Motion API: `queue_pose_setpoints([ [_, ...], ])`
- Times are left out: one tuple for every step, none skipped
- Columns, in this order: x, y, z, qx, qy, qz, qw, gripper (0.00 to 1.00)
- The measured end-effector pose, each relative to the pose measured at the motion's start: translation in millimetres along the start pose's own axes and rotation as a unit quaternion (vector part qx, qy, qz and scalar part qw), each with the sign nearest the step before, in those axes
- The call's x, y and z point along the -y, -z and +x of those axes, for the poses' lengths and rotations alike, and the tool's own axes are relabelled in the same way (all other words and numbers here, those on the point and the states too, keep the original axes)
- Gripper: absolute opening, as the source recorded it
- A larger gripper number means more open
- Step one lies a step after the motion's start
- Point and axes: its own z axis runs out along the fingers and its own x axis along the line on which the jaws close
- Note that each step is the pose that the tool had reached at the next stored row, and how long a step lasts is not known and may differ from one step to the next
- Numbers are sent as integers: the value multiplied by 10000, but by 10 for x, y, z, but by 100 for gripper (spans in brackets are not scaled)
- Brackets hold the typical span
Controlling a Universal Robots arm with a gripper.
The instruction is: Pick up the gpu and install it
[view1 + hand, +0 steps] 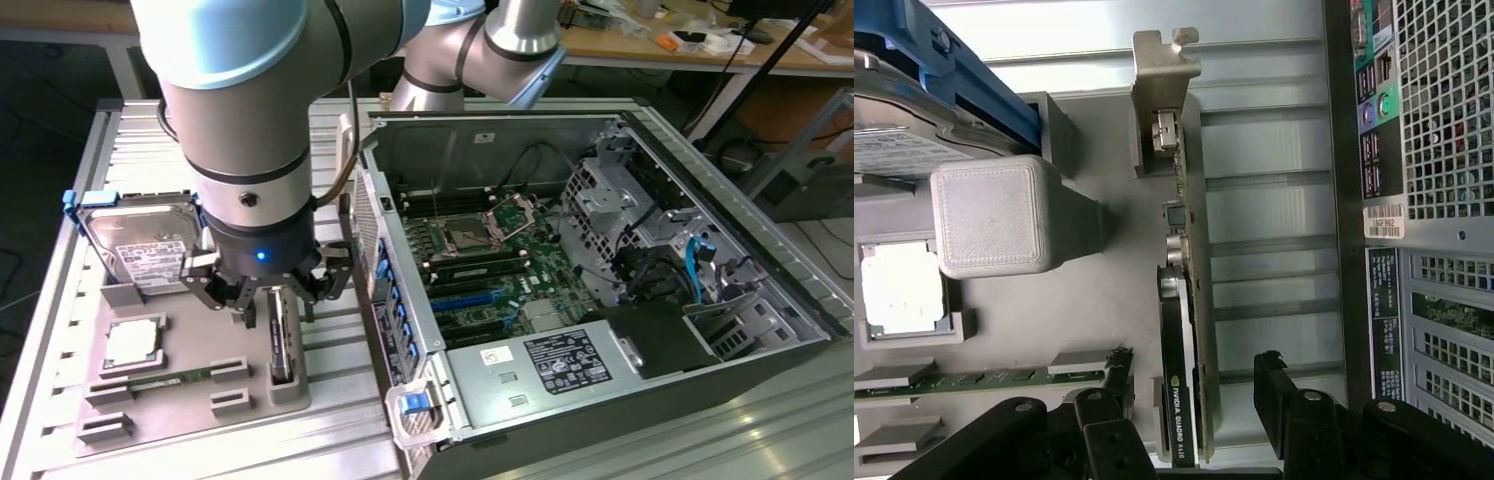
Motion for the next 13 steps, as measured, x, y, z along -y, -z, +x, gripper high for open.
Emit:
queue_pose_setpoints([
  [0, -4, 0, 0, 0, 0, 10000, 60],
  [0, -10, 0, 0, 0, -1, 10000, 60],
  [0, -14, 0, 0, 0, 0, 10000, 60],
  [0, -19, 0, 1, 0, -1, 10000, 60],
  [0, -24, 0, 1, 0, -1, 10000, 60],
  [1, -29, 1, 1, 0, -1, 10000, 60],
  [1, -34, 1, 1, 0, -1, 10000, 60],
  [1, -40, 1, 1, 0, -1, 10000, 60],
  [1, -45, 1, 1, 0, -1, 10000, 60],
  [1, -51, 1, 0, 0, -1, 10000, 60],
  [2, -55, 1, 1, 0, 0, 10000, 60],
  [2, -60, 2, 0, 0, 0, 10000, 60],
  [2, -65, 2, 0, 0, 0, 10000, 60],
])
